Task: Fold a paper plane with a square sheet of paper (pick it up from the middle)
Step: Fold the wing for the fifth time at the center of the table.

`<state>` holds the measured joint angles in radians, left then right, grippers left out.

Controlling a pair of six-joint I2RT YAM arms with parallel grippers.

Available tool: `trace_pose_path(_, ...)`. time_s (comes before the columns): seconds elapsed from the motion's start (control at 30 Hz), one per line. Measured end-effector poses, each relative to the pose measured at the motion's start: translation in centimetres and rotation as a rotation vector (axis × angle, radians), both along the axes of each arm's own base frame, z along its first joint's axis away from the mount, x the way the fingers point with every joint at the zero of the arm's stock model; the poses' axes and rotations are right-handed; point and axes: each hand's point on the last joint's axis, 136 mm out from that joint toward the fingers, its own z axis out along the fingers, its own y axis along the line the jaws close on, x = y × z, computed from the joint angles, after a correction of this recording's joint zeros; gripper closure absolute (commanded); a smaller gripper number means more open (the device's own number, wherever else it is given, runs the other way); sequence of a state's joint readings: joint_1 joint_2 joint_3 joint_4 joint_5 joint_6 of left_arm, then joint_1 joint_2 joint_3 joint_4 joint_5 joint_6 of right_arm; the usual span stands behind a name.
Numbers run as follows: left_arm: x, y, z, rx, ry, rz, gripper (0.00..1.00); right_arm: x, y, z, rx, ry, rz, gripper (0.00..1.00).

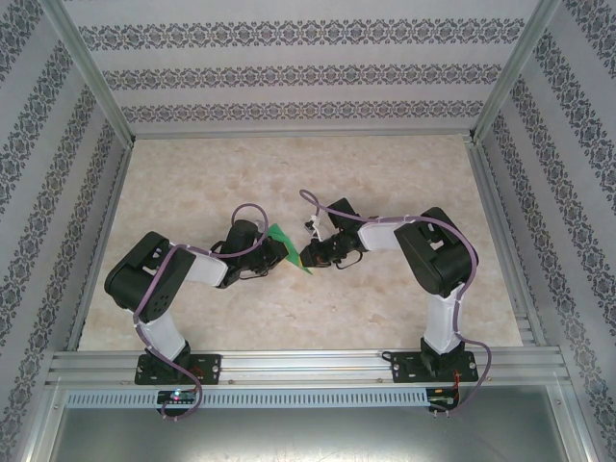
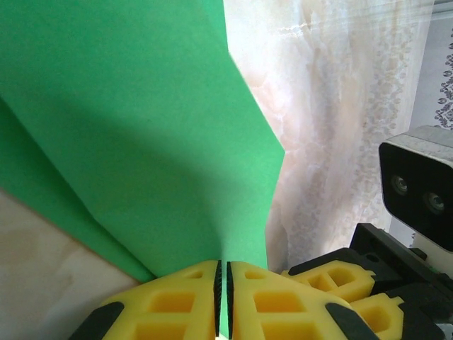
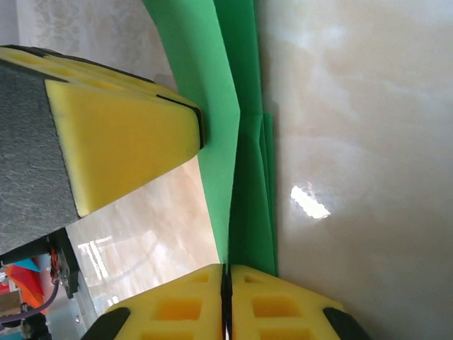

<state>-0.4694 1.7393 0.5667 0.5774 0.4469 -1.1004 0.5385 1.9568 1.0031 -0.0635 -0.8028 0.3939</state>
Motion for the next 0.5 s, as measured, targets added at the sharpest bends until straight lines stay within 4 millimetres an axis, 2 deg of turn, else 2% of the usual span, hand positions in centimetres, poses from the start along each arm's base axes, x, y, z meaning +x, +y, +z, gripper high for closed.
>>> trace_pose_path(0.17, 0.1, 0.0, -0.1, 0.006, 0.009, 0.002, 0.85, 0.2, -0.2, -0.2, -0.031, 0.003, -0.005, 0.96)
trace_pose_path(0.33, 0.1, 0.0, -0.2, 0.013, 0.028, 0.004, 0.85, 0.3, -0.3, 0.1, -0.042, 0.003, -0.009, 0.84)
trace_pose_path(0.5, 0.1, 0.0, -0.3, 0.022, 0.047, 0.008, 0.86, 0.6, -0.6, 2.2, -0.048, -0.072, -0.006, 0.78)
